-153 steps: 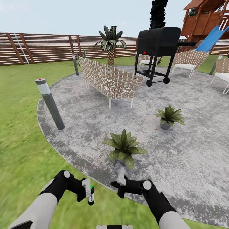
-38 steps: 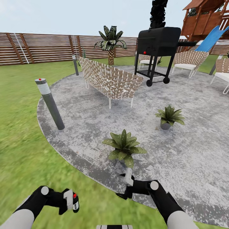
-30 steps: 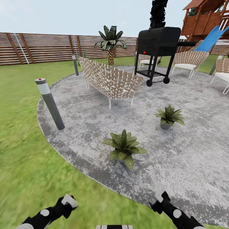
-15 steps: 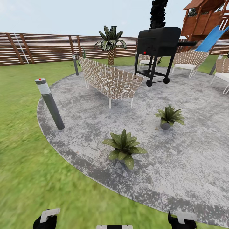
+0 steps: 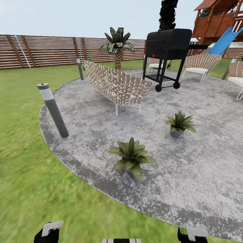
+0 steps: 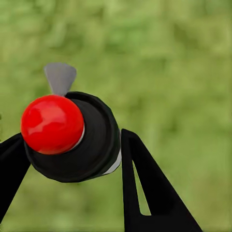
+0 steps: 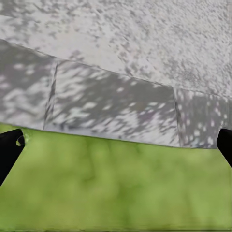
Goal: Pick up the pesticide atomizer in the garden and spray insectifuge to fully cover both potted plants in the garden.
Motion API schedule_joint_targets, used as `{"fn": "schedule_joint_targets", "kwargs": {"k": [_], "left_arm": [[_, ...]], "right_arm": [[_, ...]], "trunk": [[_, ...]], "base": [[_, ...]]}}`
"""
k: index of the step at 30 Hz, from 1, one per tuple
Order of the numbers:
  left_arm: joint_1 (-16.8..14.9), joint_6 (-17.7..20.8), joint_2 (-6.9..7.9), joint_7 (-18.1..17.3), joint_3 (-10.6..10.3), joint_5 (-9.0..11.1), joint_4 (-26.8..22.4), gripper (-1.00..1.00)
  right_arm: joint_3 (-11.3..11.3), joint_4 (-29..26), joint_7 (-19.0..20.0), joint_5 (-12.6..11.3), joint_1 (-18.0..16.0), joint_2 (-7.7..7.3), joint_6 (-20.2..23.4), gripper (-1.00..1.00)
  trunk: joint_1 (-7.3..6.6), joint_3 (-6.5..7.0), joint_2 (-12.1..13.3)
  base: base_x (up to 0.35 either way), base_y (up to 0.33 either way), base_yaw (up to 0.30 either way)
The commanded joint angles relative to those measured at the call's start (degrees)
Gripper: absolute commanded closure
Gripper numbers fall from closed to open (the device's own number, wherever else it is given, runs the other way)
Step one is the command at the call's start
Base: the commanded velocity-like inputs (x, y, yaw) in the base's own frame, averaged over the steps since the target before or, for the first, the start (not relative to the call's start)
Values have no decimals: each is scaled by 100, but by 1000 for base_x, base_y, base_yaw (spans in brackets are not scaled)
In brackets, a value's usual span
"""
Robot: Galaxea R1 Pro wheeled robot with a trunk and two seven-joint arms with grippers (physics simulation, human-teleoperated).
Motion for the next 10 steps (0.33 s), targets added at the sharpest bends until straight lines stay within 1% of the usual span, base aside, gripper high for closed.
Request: {"fn": "schedule_joint_targets", "kwargs": {"k": [1, 4, 6, 10], "left_arm": [[-2, -22, 5, 12, 45, -60, 5, 100], [50, -34, 25, 12, 58, -49, -10, 100], [117, -41, 39, 12, 59, -42, -87, 100], [221, -55, 48, 12, 53, -28, -240, 100]], "right_arm": [[-47, 7, -20, 60, 11, 28, -15, -100], [-47, 7, -19, 60, 24, 157, -14, -100], [-47, 7, -19, 60, 25, 211, -14, -100], [-47, 7, -19, 60, 27, 261, -14, -100]], "trunk": [[-1, -4, -2], [-1, -4, -2], [-1, -4, -2], [-1, -4, -2]], "base": [[0, 0, 0], [0, 0, 0], [0, 0, 0], [0, 0, 0]]}}
